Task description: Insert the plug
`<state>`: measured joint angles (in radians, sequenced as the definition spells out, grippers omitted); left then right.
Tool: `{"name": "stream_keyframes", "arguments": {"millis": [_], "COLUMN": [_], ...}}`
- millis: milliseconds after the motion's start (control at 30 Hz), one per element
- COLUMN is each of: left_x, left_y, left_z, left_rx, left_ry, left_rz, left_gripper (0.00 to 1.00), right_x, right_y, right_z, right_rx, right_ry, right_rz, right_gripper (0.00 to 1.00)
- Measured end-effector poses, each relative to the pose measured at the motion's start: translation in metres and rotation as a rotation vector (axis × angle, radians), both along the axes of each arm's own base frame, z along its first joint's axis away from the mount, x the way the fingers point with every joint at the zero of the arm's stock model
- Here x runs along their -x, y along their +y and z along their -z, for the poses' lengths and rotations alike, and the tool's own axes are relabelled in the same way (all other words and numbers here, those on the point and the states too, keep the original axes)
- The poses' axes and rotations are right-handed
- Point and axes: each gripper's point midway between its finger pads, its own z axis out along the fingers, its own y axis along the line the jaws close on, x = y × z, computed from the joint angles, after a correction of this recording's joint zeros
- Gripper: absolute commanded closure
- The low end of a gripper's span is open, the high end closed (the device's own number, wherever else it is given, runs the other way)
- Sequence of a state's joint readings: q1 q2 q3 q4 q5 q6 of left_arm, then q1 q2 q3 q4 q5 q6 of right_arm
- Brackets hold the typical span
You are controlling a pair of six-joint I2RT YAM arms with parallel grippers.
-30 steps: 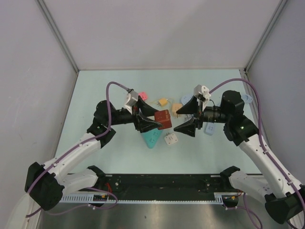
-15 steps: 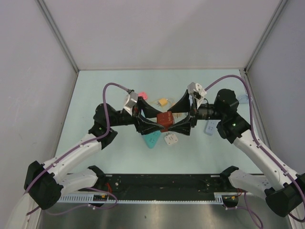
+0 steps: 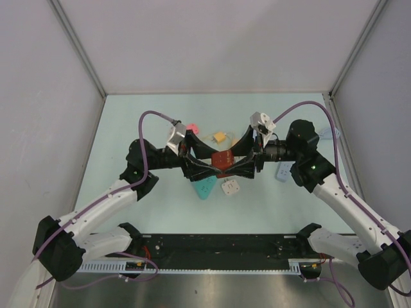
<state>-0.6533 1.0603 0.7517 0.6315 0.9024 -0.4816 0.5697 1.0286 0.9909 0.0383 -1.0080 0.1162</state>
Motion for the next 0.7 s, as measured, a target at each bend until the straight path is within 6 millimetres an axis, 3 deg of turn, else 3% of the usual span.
{"name": "stream_keyframes", "arguments": {"millis": [33, 100, 133, 200, 233, 333, 567, 700], "left_x": [0.0, -0.001, -0.001, -0.002, -0.002, -0.008, -0.041, -0.069], "left_y": [0.0, 0.0, 0.0, 0.0, 0.001, 0.003, 0.031, 0.06], "left_z": [0.0, 0.001, 0.002, 0.004, 0.005, 0.007, 0.013, 0.032], "left_rx": [-0.002, -0.005, -0.007, -0.014, -0.018, -0.029, -0.047, -0.077], "left_ry": [0.005, 0.003, 0.003, 0.002, 0.001, -0.019, -0.025, 0.047], "left_rz": [0.001, -0.003, -0.004, -0.009, -0.014, -0.061, -0.313, -0.531], "left_gripper": [0.98, 0.81, 0.6, 0.41, 0.24, 0.0, 0.0, 0.0], "right_x": [0.0, 0.0, 0.0, -0.001, -0.001, -0.003, -0.022, -0.046], "right_y": [0.0, 0.0, 0.0, 0.0, 0.001, 0.001, 0.004, 0.004], "right_z": [0.0, 0.001, 0.002, 0.003, 0.004, 0.007, 0.034, 0.066], "right_rx": [0.001, 0.003, 0.004, 0.007, 0.009, 0.019, 0.093, 0.195], "right_ry": [-0.002, 0.0, 0.002, 0.003, 0.003, 0.011, 0.07, 0.098], "right_rz": [-0.003, -0.003, -0.003, -0.002, -0.003, 0.004, 0.089, 0.203], "right_gripper": [0.79, 0.99, 1.0, 1.0, 1.0, 1.0, 1.0, 1.0]}}
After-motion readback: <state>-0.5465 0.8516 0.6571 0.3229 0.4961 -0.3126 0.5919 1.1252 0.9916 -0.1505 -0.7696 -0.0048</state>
